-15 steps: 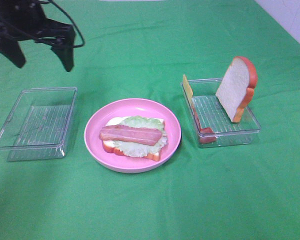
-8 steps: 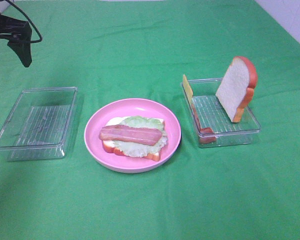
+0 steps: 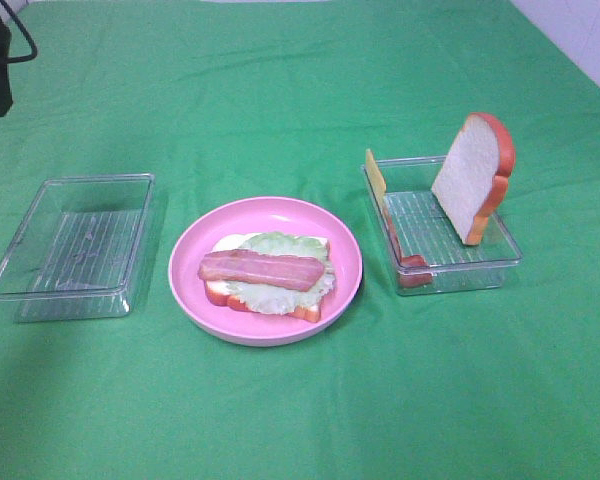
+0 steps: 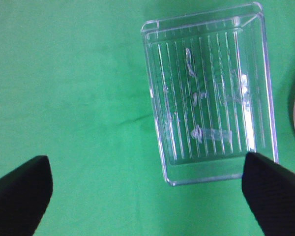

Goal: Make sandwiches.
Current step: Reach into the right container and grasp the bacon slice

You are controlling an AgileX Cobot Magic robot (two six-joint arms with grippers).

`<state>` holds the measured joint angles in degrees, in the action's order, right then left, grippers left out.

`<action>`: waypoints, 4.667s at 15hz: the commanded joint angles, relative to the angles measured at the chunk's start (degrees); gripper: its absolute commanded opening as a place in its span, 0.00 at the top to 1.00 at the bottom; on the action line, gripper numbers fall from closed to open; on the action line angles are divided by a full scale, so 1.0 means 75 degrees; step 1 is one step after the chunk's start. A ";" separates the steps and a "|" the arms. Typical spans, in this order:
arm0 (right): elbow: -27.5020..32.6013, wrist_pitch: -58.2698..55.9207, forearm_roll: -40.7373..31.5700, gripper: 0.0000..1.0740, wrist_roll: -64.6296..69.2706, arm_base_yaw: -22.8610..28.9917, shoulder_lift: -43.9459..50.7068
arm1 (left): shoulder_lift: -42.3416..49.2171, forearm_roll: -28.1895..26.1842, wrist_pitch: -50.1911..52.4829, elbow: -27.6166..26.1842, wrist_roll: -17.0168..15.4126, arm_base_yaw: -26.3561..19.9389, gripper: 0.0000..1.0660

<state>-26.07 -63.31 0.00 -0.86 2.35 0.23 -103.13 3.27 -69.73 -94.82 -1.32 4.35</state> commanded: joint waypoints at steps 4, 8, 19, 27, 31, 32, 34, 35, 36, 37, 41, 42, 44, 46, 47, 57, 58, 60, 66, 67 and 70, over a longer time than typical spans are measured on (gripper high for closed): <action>0.0023 0.0023 0.0000 0.10 0.0000 -0.0023 0.0183 | 0.3201 -0.0008 0.0321 0.2368 0.0008 0.0023 0.08; 0.0023 0.0023 0.0000 0.10 0.0000 -0.0023 0.0183 | 0.6348 -0.0015 0.0382 0.4393 0.0061 0.0023 0.08; 0.0023 0.0023 0.0000 0.10 0.0000 -0.0023 0.0183 | 1.3239 -0.1413 0.0604 0.8503 0.0726 0.0023 0.08; 0.0023 0.0023 0.0000 0.10 0.0000 -0.0023 0.0176 | 1.3812 -0.1169 0.1070 0.8717 0.0252 0.0023 0.08; 0.0023 0.0023 0.0000 0.10 0.0000 -0.0023 0.0176 | 1.3812 -0.1176 0.1070 0.8717 0.0260 -0.0138 0.08; 0.0023 0.0023 0.0000 0.10 0.0000 -0.0023 0.0176 | 1.3812 -0.1184 0.1070 0.8717 0.0267 -0.0443 0.08; 0.0023 0.0023 0.0000 0.10 0.0000 -0.0023 0.0160 | 1.3934 -0.1176 0.1077 0.8717 0.0283 -0.1398 0.08; 0.0023 0.0023 0.0000 0.10 0.0000 -0.0023 0.0160 | 1.3934 -0.1176 0.1077 0.8717 0.0283 -0.1581 0.08; 0.0023 0.0023 0.0000 0.10 0.0000 -0.0023 0.0160 | 1.3934 -0.1184 0.1077 0.8717 0.0298 -0.1574 0.08; 0.0023 0.0023 0.0000 0.10 0.0000 -0.0023 0.0160 | 1.3934 -0.1176 0.1077 0.8717 0.0290 -0.1551 0.08; -0.0619 -0.0306 -0.0252 0.11 0.0275 -0.0023 -0.1597 | 1.3934 -0.1176 0.1077 0.8717 0.0298 -0.1551 0.08; -0.1070 -0.0527 -0.0504 0.11 0.0336 -0.0023 -0.2597 | 1.3934 -0.1176 0.1077 0.8717 0.0298 -0.1551 0.08; -0.2406 -0.1154 -0.0764 0.11 0.0115 -0.0023 -0.5317 | 1.3934 -0.1176 0.1077 0.8717 0.0306 -0.1551 0.08; -0.3285 -0.1283 -0.0718 0.11 0.0115 -0.0023 -0.7311 | 1.3934 -0.1184 0.1077 0.8717 0.0306 -0.1551 0.08; -0.3491 -0.1245 -0.0718 0.11 0.0115 -0.0023 -0.7800 | 1.3934 -0.1184 0.1077 0.8717 0.0306 -0.1551 0.08; -0.6165 0.0023 -0.0833 0.11 0.0458 0.0680 -1.1879 | 1.3934 -0.1207 0.1077 0.8717 0.0306 -0.1551 0.08; -0.6165 0.0298 -0.0795 0.11 0.0772 0.1070 -1.1986 | 1.3934 -0.1207 0.1077 0.8717 0.0306 -0.1551 0.08; -0.6234 0.0466 -0.0802 0.11 0.1070 0.1765 -1.2406 | 1.3934 -0.1207 0.1077 0.8717 0.0306 -0.1551 0.08; -0.7693 0.0519 -0.0978 0.11 0.1283 0.2918 -1.4278 | 1.3927 -0.1207 0.1077 0.8717 0.0290 -0.1551 0.08; -0.7762 0.0604 -0.0978 0.11 0.1276 0.2918 -1.4469 | 1.3927 -0.1207 0.1077 0.8717 0.0290 -0.1551 0.08; -0.7769 0.0947 -0.0955 0.11 0.1261 0.2918 -1.4843 | 1.3927 -0.1207 0.1077 0.8717 0.0290 -0.1551 0.08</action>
<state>-84.00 -56.67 -7.28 8.31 24.24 -110.64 0.29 -5.33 -62.57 -29.68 1.03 -7.22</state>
